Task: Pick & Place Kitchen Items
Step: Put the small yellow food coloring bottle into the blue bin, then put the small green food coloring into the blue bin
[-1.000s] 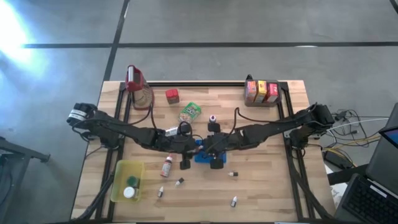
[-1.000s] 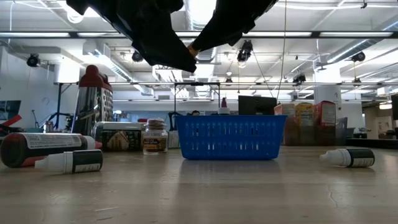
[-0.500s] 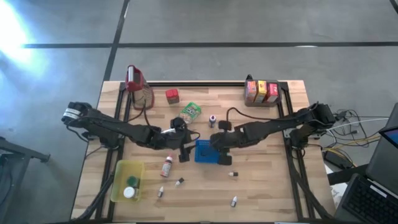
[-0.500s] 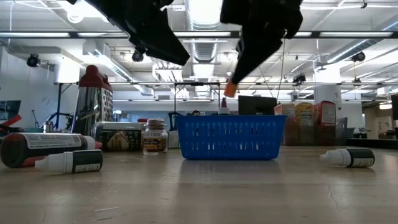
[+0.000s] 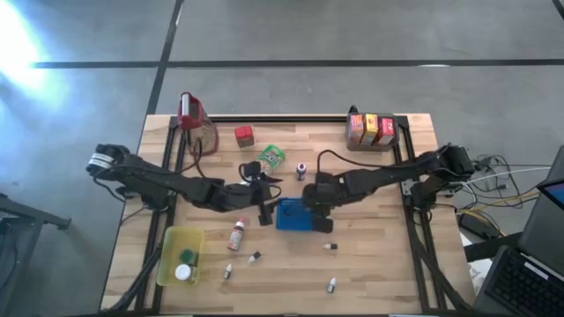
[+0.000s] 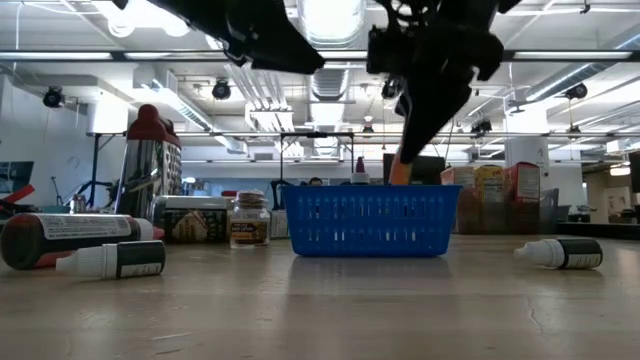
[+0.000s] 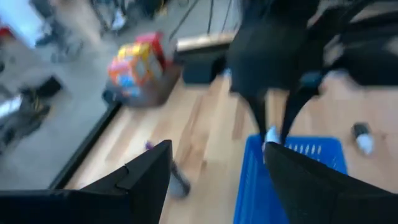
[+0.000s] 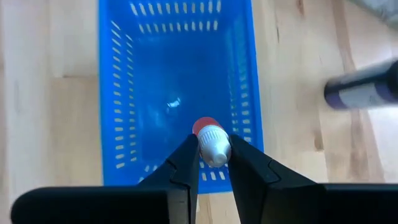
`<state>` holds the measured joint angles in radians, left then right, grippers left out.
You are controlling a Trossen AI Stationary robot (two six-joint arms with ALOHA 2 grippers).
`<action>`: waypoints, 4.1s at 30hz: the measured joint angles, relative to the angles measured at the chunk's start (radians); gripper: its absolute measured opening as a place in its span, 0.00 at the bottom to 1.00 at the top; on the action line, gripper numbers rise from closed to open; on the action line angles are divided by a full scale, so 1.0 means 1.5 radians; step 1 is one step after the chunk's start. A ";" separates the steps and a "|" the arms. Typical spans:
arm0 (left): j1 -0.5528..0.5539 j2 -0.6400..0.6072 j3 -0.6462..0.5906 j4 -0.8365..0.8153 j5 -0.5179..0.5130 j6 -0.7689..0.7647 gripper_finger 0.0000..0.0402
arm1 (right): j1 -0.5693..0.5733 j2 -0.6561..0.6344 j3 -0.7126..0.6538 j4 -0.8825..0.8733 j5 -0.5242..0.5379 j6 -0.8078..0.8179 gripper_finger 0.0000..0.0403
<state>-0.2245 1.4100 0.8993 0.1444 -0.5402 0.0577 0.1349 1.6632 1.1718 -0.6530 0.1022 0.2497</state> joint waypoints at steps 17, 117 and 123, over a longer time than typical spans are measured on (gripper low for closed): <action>0.000 -0.072 -0.102 0.188 0.004 0.065 0.65 | -0.028 0.001 -0.078 0.080 -0.036 0.026 0.15; 0.000 -0.071 -0.101 0.116 0.005 -0.026 0.65 | 0.165 0.079 0.194 -0.346 -0.033 0.134 0.06; 0.000 -0.071 -0.101 0.112 0.005 -0.033 0.65 | 0.257 0.079 0.183 -0.334 0.035 0.229 0.02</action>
<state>-0.2249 1.3033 0.7475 0.3126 -0.5323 0.0081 0.5197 1.7824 1.4467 -1.1540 0.1550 0.5938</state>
